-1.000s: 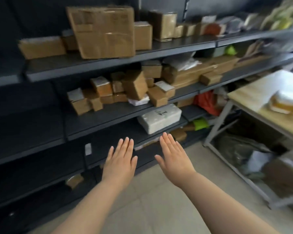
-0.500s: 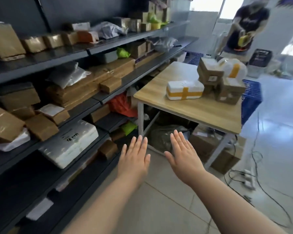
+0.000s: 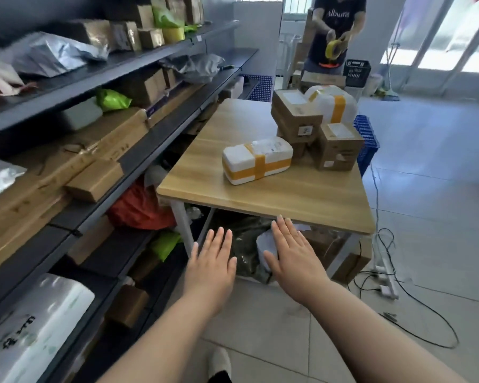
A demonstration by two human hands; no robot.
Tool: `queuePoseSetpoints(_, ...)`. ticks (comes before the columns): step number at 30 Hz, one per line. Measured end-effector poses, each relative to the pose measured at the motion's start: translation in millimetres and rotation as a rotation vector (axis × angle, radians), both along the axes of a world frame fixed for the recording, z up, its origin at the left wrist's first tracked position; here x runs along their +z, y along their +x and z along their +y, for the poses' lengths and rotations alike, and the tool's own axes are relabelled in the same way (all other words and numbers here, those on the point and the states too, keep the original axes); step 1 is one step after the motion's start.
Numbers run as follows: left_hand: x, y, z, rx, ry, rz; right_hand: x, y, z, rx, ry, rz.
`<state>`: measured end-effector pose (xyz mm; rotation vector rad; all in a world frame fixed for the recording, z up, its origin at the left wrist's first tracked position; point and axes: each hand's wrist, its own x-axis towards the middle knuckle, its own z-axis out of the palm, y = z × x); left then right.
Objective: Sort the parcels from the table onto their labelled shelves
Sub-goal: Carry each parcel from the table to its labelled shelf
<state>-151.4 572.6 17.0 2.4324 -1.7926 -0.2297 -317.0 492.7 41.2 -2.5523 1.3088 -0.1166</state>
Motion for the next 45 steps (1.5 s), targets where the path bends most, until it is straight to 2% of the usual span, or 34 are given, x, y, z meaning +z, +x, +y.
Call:
queuePoseSetpoints(7, 3, 81, -122, -0.092, 0.036, -0.018, 4, 60, -100, -0.151, 0.06, -0.065)
queuePoseSetpoints(17, -6, 123, -255, -0.117, 0.091, 0.012, -29, 88, -207, -0.219, 0.243, -0.087)
queuePoseSetpoints(24, -9, 151, -367, -0.001, 0.114, 0.045, -57, 113, -318, -0.421, 0.647, -0.399)
queuePoseSetpoints(30, -24, 176, -449, 0.149, 0.2, 0.036, -80, 115, -388, -0.503, 0.878, -0.382)
queuePoseSetpoints(35, -47, 176, -484, 0.191, 0.286, 0.168, -102, 128, -415, -0.536, 1.075, -0.422)
queuePoseSetpoints(39, -52, 172, -485, 0.254, 0.271, 0.195, -119, 143, -420, -0.677, 1.374, -0.73)
queuePoseSetpoints(42, -55, 170, -463, 0.336, 0.302, 0.333, -121, 152, -414, -0.537, 1.457, -0.768)
queuePoseSetpoints(45, -54, 166, -420, 0.48, 0.25, 0.55, -114, 163, -395, -0.399, 1.419, -0.726)
